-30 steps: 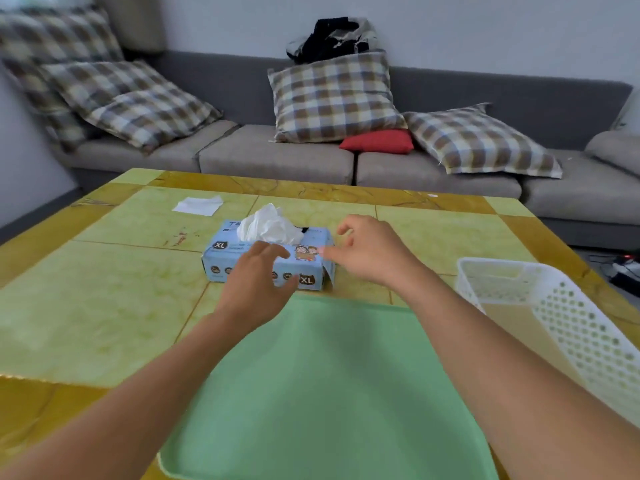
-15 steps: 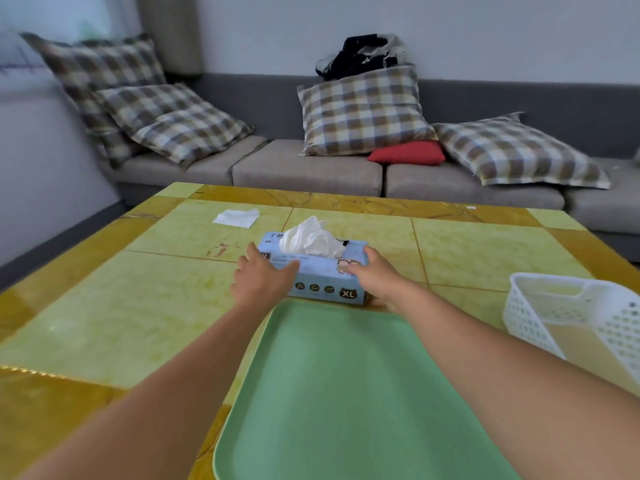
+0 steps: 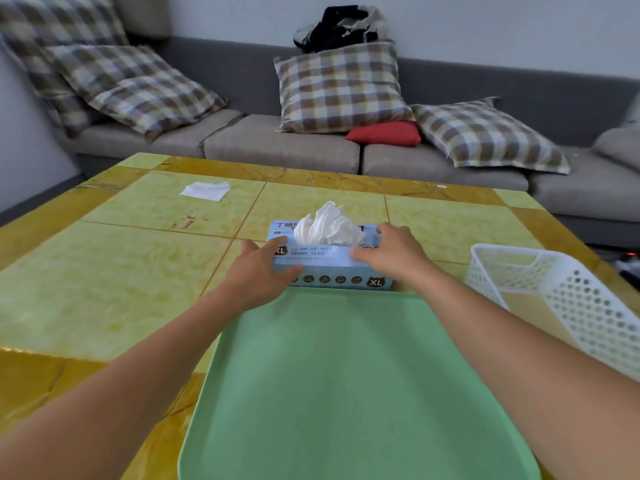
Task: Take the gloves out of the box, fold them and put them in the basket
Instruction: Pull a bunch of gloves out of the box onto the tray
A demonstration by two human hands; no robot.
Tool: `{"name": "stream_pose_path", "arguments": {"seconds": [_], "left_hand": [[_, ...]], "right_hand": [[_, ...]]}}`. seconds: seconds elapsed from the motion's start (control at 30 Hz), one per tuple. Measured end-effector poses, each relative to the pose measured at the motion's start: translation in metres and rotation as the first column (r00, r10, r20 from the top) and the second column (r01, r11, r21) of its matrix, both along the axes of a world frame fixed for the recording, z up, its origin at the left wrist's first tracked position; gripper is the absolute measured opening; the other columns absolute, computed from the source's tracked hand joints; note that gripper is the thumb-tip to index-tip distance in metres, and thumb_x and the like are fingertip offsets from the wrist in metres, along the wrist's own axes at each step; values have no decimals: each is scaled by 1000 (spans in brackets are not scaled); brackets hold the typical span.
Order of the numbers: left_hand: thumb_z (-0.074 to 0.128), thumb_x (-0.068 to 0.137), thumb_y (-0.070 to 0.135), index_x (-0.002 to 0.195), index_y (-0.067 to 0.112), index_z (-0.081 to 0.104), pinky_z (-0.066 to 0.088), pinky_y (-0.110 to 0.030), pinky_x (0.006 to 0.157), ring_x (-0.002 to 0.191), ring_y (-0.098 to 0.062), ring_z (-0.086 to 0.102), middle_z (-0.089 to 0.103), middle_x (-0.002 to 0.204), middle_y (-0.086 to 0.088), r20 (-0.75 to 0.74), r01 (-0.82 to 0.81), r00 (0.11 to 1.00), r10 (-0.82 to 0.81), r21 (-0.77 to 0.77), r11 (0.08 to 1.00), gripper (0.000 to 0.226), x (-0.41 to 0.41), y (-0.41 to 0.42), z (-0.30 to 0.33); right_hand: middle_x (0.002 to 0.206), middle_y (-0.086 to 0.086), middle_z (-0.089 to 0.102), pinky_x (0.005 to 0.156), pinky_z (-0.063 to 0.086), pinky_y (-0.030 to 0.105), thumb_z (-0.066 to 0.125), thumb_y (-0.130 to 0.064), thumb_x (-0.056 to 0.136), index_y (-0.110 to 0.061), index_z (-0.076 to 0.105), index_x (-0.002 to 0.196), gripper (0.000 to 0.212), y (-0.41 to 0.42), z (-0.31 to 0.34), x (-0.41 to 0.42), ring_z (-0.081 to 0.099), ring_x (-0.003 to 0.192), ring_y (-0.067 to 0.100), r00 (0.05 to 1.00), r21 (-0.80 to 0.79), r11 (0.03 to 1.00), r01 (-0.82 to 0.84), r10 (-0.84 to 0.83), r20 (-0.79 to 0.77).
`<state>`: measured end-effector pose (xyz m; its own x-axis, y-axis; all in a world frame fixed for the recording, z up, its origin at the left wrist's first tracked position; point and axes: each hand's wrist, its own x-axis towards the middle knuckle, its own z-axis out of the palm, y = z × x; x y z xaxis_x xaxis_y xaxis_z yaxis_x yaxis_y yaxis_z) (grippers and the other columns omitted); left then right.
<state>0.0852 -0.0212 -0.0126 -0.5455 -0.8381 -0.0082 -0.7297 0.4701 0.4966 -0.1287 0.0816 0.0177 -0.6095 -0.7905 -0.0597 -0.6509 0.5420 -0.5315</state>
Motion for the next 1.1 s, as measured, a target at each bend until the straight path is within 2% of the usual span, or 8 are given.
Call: {"name": "stream_pose_path", "arguments": {"seconds": [0.17, 0.23, 0.33, 0.5, 0.63, 0.93, 1.03, 1.1], "left_hand": [[60, 92, 56, 160, 31, 13, 36, -43, 113, 141, -37, 36, 12, 164, -9, 24, 96, 995, -95, -49, 994, 86, 2, -9, 1], [60, 93, 54, 161, 31, 4, 18, -43, 122, 154, -30, 10, -4, 169, 0, -25, 178, 982, -187, -198, 964, 91, 1, -13, 7], [58, 97, 49, 161, 24, 3, 7, -32, 122, 155, -18, 6, 2, 169, 4, -49, 321, 940, -337, -198, 926, 89, -10, -15, 10], [51, 100, 49, 161, 19, 2, 9, -37, 124, 154, -21, 4, 4, 169, 2, 30, 347, 938, -346, -120, 930, 85, -18, -26, -8], [46, 102, 48, 161, 26, 2, 13, -40, 123, 154, -21, 2, 1, 169, 2, 63, 343, 939, -338, -137, 929, 77, -17, -32, -10], [49, 101, 48, 161, 27, 2, 18, -46, 121, 152, -30, 11, 7, 167, -1, 45, 349, 937, -346, -113, 930, 79, -17, -38, -5], [53, 98, 51, 160, 26, 2, 23, -54, 120, 151, -31, 12, 7, 166, -1, 53, 340, 940, -336, -100, 935, 84, -20, -39, -5], [60, 91, 59, 159, 27, -3, 23, -66, 116, 151, -32, 9, 3, 166, 2, 66, 312, 950, -306, -119, 943, 99, -23, -35, -6]], "right_hand": [[133, 5, 55, 94, 51, 40, 81, -47, 79, -18, 58, 135, 68, -32, 18, 23, 58, 116, 25, 983, -162, 971, -174, 161, -94], [114, 4, 65, 79, 53, 37, 81, -38, 81, -17, 67, 113, 40, -45, 18, 30, 63, 100, 26, 982, -100, 978, -182, 175, -76], [81, -1, 61, 57, 37, 29, 81, -26, 81, -14, 64, 79, 21, -53, 13, 33, 56, 76, 23, 982, -117, 980, -158, 143, -126], [83, 15, 74, 69, 57, 41, 83, -16, 80, -1, 70, 82, 20, -48, 3, 22, 68, 77, 22, 974, -494, 869, 21, 95, 208], [96, 9, 75, 79, 62, 44, 72, -1, 90, -9, 68, 93, 9, -35, 5, 19, 73, 92, 30, 707, -633, 684, 362, 242, 665], [89, 6, 79, 78, 62, 51, 65, -8, 95, -12, 64, 107, 12, -29, 15, 9, 73, 93, 25, 243, -513, 589, 624, 477, 844], [99, 8, 77, 74, 63, 49, 66, -11, 94, -11, 65, 108, 14, -27, 5, 2, 74, 91, 24, 287, -545, 604, 581, 475, 832], [103, 8, 73, 61, 59, 40, 71, -10, 91, -13, 61, 107, 19, -25, 0, 1, 72, 88, 26, 537, -629, 668, 397, 387, 750]]}}
